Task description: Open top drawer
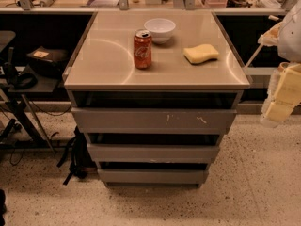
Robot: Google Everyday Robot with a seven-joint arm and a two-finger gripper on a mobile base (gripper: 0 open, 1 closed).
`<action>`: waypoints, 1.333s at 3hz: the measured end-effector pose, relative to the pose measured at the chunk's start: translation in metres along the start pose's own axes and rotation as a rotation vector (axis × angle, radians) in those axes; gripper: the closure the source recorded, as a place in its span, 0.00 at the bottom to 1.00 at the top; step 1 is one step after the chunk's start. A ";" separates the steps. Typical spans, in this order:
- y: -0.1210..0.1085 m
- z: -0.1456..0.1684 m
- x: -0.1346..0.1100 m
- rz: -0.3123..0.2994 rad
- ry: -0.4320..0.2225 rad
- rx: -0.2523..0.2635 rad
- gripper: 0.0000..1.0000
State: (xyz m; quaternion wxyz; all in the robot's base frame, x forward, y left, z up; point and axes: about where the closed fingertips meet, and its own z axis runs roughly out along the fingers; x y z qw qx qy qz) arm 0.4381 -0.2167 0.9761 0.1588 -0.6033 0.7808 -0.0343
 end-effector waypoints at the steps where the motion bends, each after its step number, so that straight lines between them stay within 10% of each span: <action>1: 0.000 0.000 0.000 0.000 0.000 0.000 0.00; 2: 0.002 0.012 0.000 0.012 -0.022 0.012 0.00; 4: 0.015 0.146 0.014 0.165 -0.065 -0.035 0.00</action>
Offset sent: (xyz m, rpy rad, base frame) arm 0.0047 0.0038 -0.0367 0.0584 -0.0227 -0.0212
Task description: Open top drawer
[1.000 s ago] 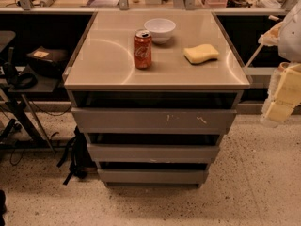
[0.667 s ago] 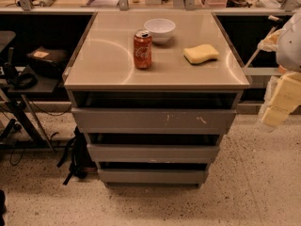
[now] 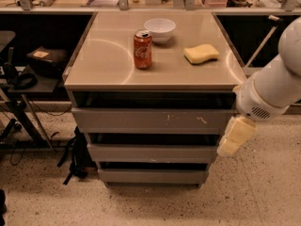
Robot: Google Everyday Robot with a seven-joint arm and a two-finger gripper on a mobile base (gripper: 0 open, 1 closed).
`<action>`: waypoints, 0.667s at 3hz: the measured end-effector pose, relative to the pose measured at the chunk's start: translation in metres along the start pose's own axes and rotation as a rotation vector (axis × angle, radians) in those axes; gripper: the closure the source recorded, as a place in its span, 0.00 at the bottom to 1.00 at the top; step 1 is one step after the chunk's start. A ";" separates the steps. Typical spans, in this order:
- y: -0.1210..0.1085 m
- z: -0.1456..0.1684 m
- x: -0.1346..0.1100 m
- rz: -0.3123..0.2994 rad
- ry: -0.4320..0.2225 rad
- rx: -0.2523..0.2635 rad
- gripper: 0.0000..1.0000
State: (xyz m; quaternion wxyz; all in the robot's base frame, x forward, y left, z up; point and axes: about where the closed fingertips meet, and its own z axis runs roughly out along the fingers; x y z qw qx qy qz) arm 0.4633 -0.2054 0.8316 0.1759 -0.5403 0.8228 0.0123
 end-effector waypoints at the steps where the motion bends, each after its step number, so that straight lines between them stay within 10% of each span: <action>1: -0.015 0.076 -0.014 0.040 -0.050 0.016 0.00; 2: -0.015 0.076 -0.014 0.040 -0.049 0.014 0.00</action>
Offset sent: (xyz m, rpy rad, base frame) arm 0.0271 0.0182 -0.0550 0.0329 0.0010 -0.0224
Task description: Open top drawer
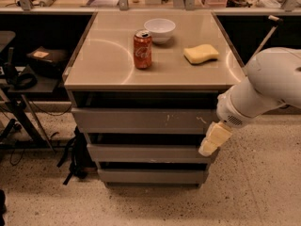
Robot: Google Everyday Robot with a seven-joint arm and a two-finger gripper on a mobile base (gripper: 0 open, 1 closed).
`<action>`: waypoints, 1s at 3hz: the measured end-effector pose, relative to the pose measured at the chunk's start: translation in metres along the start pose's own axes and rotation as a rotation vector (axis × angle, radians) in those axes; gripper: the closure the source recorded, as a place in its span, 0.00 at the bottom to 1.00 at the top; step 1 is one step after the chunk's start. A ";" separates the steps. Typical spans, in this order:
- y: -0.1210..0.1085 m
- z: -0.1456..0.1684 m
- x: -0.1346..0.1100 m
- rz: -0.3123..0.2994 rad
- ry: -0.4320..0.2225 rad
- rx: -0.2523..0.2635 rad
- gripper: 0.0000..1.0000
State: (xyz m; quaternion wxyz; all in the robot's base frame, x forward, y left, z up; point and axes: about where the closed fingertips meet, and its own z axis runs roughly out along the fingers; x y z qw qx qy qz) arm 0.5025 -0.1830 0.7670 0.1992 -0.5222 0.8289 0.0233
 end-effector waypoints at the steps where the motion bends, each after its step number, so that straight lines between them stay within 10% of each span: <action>1: -0.004 0.008 0.004 -0.020 -0.052 -0.043 0.00; 3: -0.030 0.060 -0.009 -0.122 -0.235 -0.185 0.00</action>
Offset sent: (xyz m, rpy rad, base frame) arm 0.0697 0.0174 -0.0644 0.3971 0.0565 0.3564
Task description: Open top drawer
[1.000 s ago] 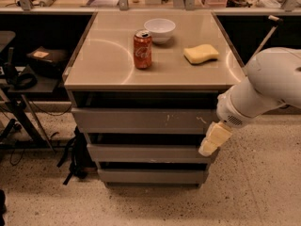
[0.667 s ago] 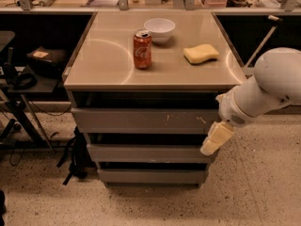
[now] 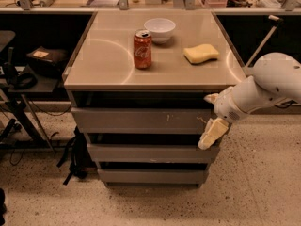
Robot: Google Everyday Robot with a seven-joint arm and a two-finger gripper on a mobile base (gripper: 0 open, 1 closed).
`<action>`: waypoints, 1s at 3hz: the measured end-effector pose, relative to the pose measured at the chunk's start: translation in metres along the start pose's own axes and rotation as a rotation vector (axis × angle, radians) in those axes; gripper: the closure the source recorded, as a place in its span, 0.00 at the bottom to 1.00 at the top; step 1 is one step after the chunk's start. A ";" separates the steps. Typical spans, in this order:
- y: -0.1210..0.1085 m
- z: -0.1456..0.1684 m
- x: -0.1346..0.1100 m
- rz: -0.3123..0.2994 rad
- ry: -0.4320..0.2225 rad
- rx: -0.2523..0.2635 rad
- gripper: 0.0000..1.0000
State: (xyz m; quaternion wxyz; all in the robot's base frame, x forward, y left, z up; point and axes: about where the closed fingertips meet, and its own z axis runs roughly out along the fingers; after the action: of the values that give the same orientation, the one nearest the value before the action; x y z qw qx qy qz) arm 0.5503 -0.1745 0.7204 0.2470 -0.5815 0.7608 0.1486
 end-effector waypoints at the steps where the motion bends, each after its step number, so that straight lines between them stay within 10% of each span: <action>1: 0.000 0.001 0.001 -0.001 0.002 0.001 0.00; 3: 0.011 0.063 -0.041 -0.059 -0.053 0.078 0.00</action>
Offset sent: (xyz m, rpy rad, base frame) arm -0.0080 0.0481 -0.0349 -0.0487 -0.1919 -0.0148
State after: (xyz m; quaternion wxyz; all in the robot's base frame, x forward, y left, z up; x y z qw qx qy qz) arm 0.5607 -0.1055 0.6897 0.2936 -0.5894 0.7418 0.1269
